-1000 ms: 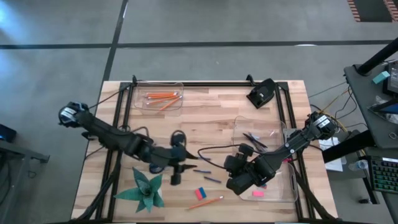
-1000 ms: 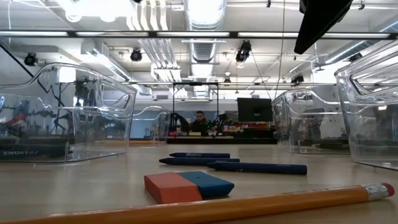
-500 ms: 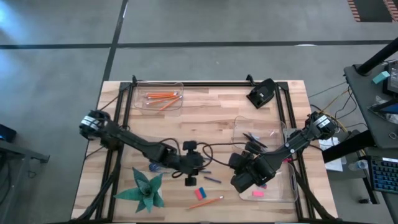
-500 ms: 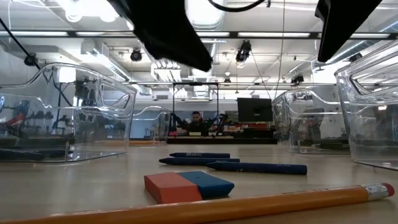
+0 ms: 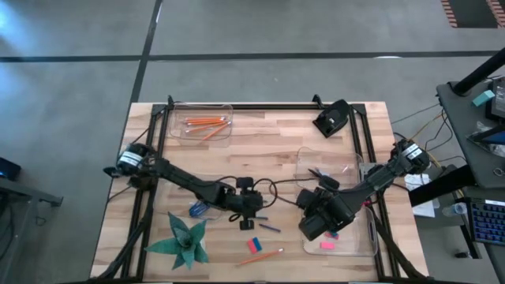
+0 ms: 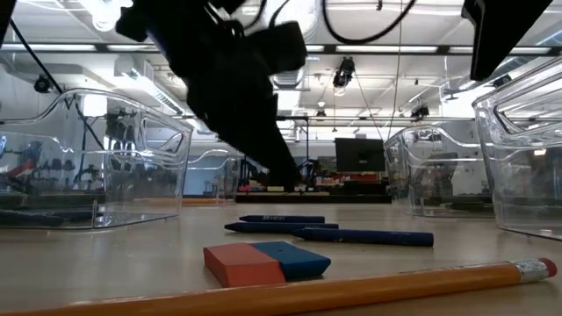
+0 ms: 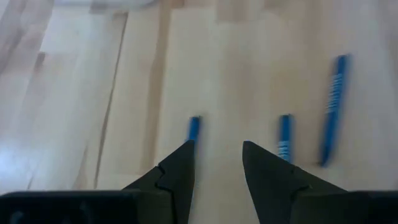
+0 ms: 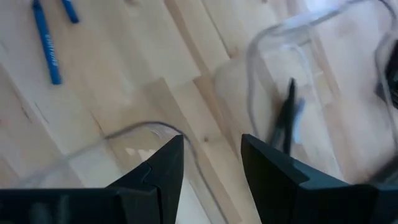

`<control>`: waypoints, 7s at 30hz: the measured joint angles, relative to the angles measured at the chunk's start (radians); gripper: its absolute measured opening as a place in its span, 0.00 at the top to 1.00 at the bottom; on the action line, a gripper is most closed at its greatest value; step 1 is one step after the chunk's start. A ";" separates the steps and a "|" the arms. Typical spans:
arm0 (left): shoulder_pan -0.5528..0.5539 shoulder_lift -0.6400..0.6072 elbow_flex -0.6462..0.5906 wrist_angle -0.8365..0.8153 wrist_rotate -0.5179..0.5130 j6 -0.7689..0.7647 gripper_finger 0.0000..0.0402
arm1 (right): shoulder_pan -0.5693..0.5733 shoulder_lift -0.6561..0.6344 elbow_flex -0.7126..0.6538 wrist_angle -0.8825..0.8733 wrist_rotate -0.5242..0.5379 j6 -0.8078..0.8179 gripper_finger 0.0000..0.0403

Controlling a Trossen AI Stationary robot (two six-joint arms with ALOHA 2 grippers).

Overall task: Sort crayons/erasers/pens/pencils in bins
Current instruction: Put the blue crayon into the middle left transparent bin, then put the blue crayon into the left center transparent bin

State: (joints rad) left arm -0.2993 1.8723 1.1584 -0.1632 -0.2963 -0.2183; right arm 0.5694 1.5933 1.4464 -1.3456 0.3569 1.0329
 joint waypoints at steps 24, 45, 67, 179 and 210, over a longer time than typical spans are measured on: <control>0.098 0.111 0.005 -0.037 0.171 -0.007 0.86 | 0.000 -0.080 0.000 -0.043 0.038 0.003 0.66; 0.115 -0.052 0.008 -0.074 0.257 -0.010 0.97 | 0.000 -0.080 0.000 -0.047 0.037 0.007 0.67; 0.056 -0.501 -0.005 -0.599 0.167 -0.222 0.97 | 0.000 -0.078 -0.001 0.084 0.038 0.031 0.68; -0.058 0.041 -0.035 0.101 0.131 -0.141 0.68 | 0.000 -0.078 -0.003 0.191 0.054 -0.334 0.68; -0.040 0.040 -0.060 0.032 0.180 -0.129 0.96 | 0.000 -0.079 -0.003 0.187 0.054 -0.337 0.68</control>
State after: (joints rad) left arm -0.3389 1.9120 1.0986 -0.1316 -0.1159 -0.3470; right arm 0.5690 1.5146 1.4433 -1.1582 0.4107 0.6960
